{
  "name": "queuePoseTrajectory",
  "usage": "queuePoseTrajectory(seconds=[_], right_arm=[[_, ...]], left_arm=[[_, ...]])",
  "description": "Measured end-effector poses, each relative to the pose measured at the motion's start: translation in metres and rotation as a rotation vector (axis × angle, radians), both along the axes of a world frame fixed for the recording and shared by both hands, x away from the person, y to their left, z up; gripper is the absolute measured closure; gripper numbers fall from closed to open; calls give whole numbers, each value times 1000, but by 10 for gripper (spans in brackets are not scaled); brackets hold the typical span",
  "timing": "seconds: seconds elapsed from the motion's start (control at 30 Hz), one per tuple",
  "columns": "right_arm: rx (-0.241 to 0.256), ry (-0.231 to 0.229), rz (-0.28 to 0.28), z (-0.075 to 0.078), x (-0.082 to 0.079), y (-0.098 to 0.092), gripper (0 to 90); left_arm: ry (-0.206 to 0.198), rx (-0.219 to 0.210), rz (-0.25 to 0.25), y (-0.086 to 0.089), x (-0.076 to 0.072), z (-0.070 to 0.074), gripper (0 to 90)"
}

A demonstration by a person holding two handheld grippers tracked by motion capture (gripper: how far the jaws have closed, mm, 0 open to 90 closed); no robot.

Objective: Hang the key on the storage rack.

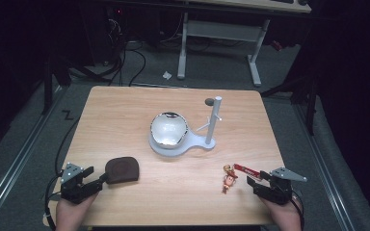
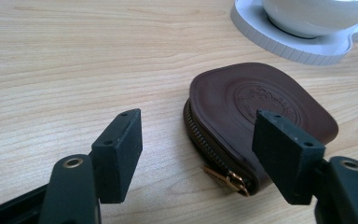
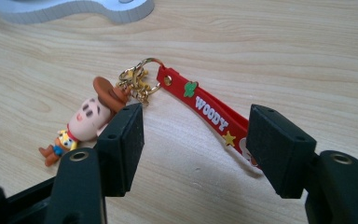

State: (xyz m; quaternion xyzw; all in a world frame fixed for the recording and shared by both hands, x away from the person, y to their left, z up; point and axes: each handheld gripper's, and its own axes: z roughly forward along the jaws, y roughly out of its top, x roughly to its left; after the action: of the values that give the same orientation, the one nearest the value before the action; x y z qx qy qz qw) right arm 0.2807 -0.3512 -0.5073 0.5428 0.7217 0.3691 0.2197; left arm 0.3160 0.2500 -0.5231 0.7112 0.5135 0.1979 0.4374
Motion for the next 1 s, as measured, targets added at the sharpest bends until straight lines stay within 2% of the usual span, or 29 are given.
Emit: queuePoseTrajectory(seconds=[0.13,0.27,0.3,0.43,0.47,0.5,0.53,0.57,0.6,0.63,0.67,0.7,0.73,0.77,0.87,0.93,1.0], right_arm=[[-17,3,9,-1,-1,2,383],[-21,-2,7,0,-2,5,389],[-18,-8,8,1,-3,7,401],[-17,-19,31,3,-4,14,439],[-15,-20,37,4,-5,16,469],[-16,-32,67,6,-6,24,534],[-10,-34,77,7,-7,29,582],[-10,-34,77,7,-7,29,582],[-13,-38,129,8,-8,43,715],[-13,-38,129,8,-8,43,715],[-16,-27,188,8,-8,57,814],[-16,-27,188,8,-8,57,814],[-30,-7,231,6,-7,70,873],[-45,-1,250,5,-7,75,893],[-95,23,300,-2,-4,92,900],[-106,30,307,-4,-2,95,900],[-143,54,303,-10,3,99,900]], left_arm=[[1,10,3,0,0,-1,341],[17,-5,9,3,1,-3,331],[21,-21,22,6,2,-4,341],[-2,-15,25,7,1,-3,385],[-13,-18,20,8,1,-1,454],[-44,-25,12,7,-1,2,499],[-56,-21,8,7,-2,3,529],[-56,-21,8,7,-2,3,562],[-74,-13,6,6,-4,5,592],[-74,-13,6,6,-4,5,614],[-75,-7,5,6,-4,5,626],[-72,-6,6,7,-4,4,626],[-63,-1,3,7,-4,4,636],[-51,8,-1,7,-4,2,635],[-50,6,1,9,-5,2,627],[-52,4,3,9,-6,2,622],[-53,3,16,10,-6,2,584]])
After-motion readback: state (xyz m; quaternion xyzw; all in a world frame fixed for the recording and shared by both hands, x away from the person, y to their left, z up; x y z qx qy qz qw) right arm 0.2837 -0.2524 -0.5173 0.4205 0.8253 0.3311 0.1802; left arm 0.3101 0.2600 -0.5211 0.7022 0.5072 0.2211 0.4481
